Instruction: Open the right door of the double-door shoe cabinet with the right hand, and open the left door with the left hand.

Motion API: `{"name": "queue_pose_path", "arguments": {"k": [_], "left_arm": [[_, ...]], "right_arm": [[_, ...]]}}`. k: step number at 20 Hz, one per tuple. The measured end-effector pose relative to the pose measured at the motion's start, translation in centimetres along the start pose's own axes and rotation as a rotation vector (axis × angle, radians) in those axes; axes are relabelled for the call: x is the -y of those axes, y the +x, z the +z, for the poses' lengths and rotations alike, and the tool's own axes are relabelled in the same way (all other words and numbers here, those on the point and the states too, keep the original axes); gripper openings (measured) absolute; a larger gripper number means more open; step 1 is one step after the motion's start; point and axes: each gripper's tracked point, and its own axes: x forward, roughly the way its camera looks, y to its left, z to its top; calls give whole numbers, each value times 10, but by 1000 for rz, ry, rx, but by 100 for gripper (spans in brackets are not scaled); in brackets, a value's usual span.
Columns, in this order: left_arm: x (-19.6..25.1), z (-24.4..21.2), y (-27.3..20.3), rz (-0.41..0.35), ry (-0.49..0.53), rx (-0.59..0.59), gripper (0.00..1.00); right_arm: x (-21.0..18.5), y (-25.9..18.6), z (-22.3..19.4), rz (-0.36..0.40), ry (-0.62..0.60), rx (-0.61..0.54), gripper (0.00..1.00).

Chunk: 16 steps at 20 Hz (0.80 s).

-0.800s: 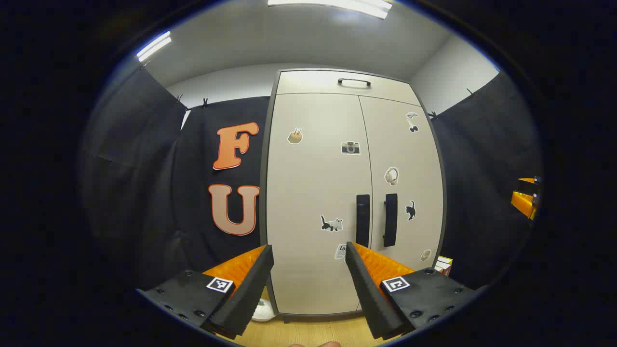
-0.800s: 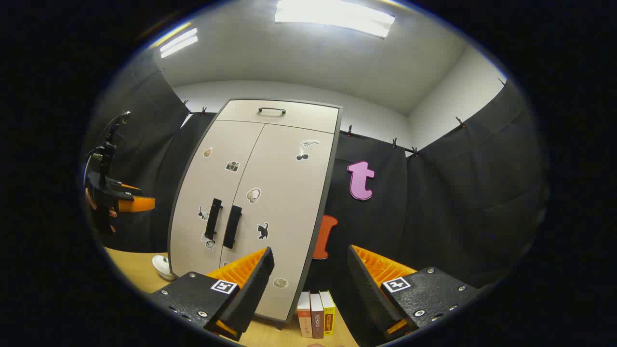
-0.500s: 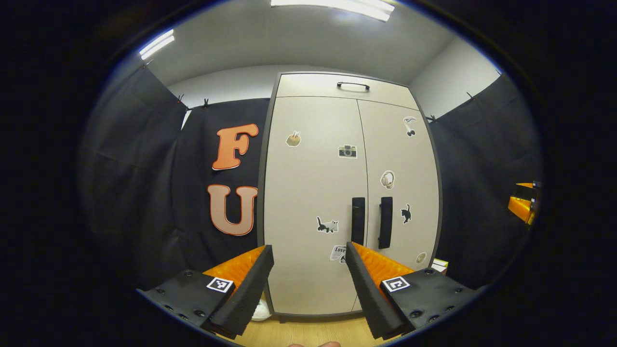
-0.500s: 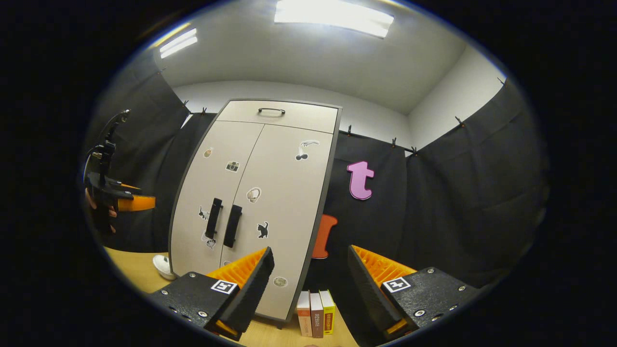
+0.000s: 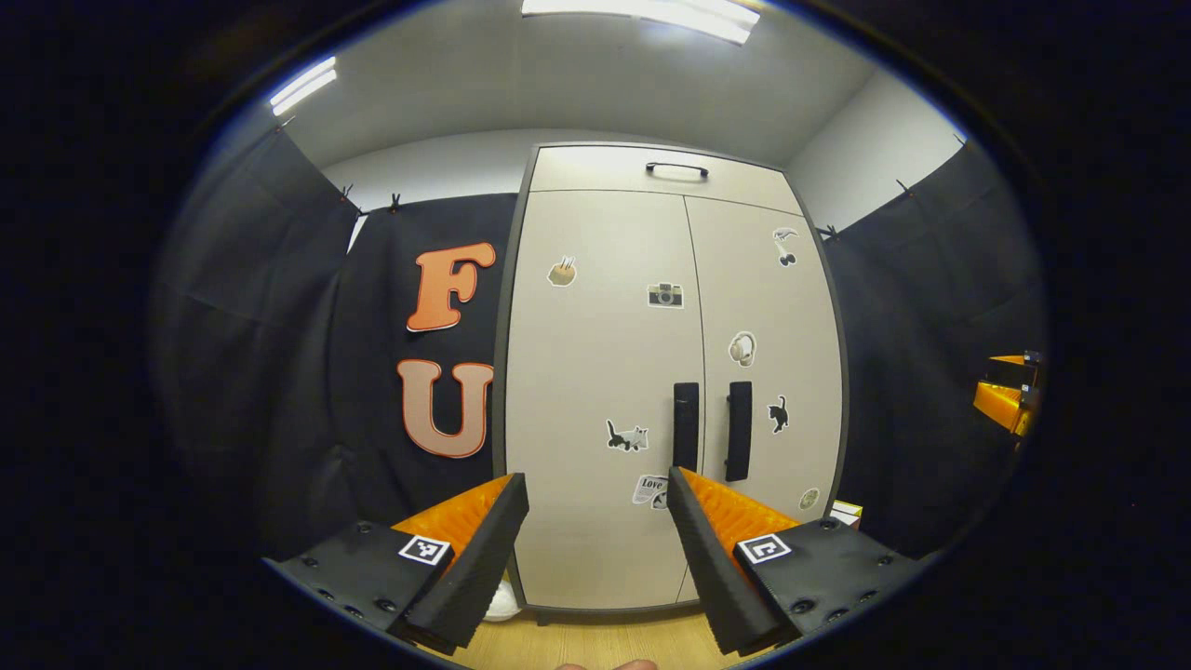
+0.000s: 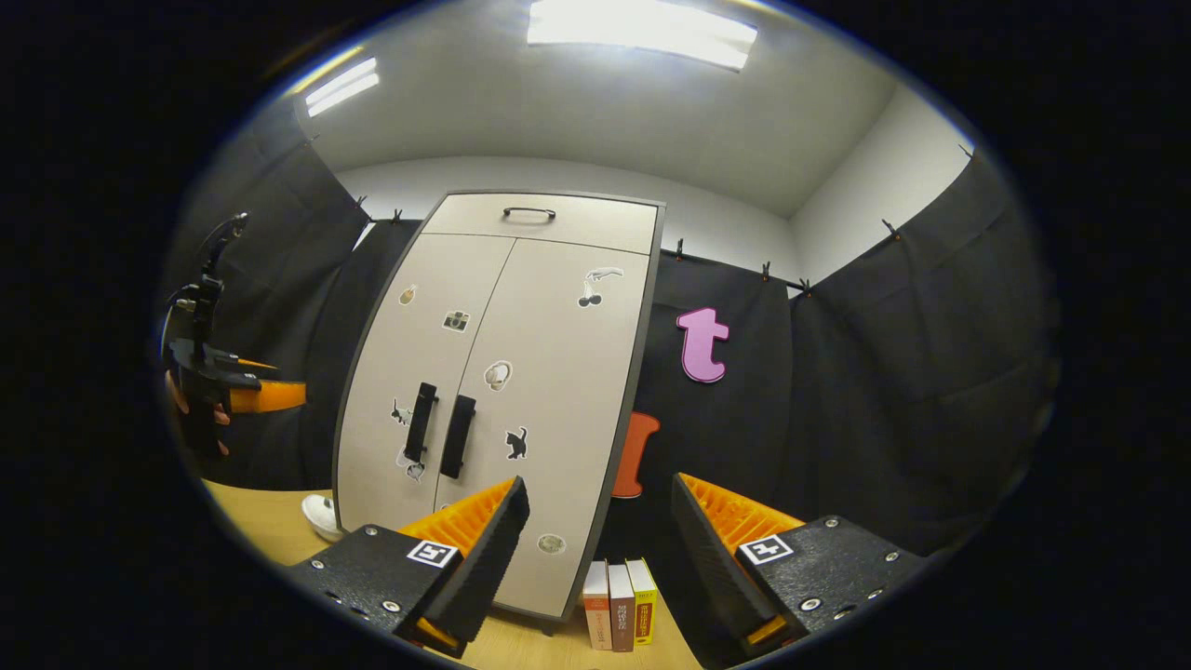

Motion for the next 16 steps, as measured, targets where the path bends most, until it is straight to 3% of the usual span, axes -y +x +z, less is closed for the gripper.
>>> {"name": "queue_pose_path", "arguments": {"k": [16], "left_arm": [[-8, -9, -13, 6, -9, -23, 96]], "right_arm": [[-34, 22, -31, 64, 52, -66, 94]]}}
